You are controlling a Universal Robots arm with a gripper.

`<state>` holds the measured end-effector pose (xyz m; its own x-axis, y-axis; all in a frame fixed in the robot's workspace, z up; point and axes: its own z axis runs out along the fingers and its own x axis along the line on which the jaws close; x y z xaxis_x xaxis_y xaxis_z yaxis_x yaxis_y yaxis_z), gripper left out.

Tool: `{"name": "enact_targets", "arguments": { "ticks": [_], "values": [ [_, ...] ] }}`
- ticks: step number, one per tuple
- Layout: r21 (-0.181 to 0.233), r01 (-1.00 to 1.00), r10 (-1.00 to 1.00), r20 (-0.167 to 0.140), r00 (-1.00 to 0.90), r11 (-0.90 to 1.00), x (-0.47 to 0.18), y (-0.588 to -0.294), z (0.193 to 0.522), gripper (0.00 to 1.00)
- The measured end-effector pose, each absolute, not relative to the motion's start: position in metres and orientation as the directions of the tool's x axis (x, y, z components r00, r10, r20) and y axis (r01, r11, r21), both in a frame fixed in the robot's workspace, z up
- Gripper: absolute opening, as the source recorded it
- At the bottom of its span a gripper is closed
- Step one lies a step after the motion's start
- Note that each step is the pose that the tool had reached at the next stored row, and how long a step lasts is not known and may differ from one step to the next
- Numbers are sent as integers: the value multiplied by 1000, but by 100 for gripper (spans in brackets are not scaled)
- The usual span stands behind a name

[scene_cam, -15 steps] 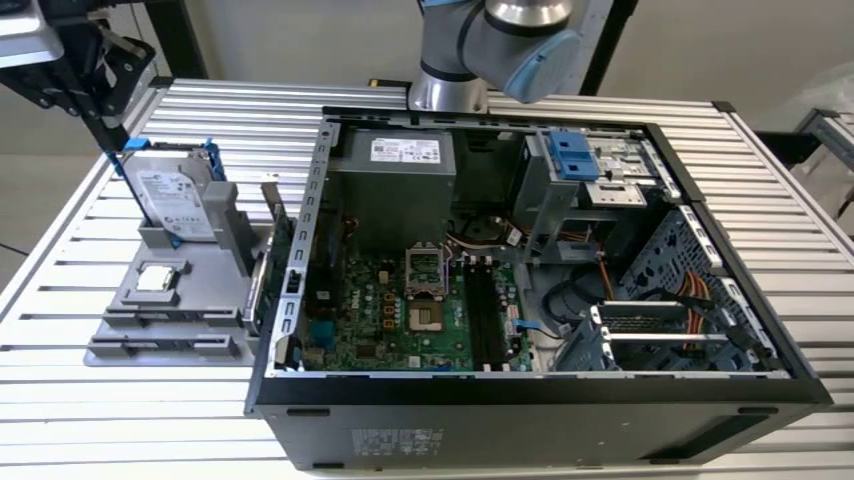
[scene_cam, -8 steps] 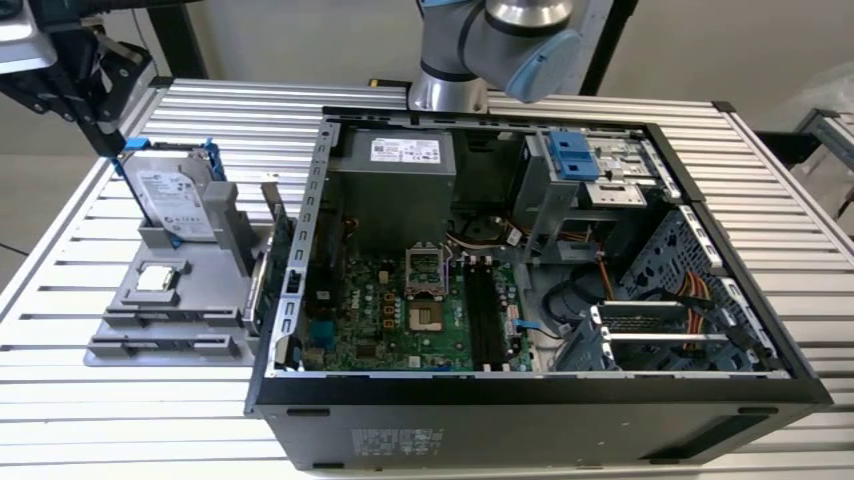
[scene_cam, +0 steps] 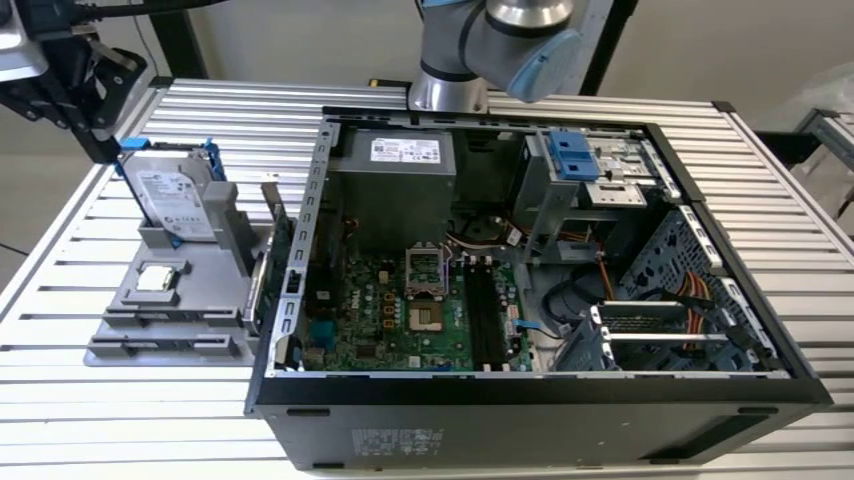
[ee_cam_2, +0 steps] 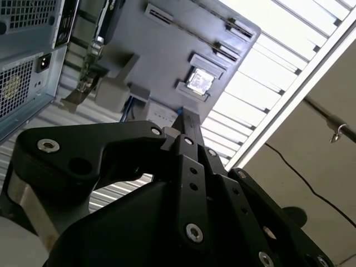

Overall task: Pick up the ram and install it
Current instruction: 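Reach for the ram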

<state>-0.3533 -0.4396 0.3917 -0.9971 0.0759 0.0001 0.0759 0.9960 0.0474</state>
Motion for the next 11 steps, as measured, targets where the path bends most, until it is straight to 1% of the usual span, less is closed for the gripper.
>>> {"name": "enact_targets", "arguments": {
  "ticks": [11],
  "values": [
    [47,79,79,4,-997,996,-353,-454,392,0]
  ]
}}
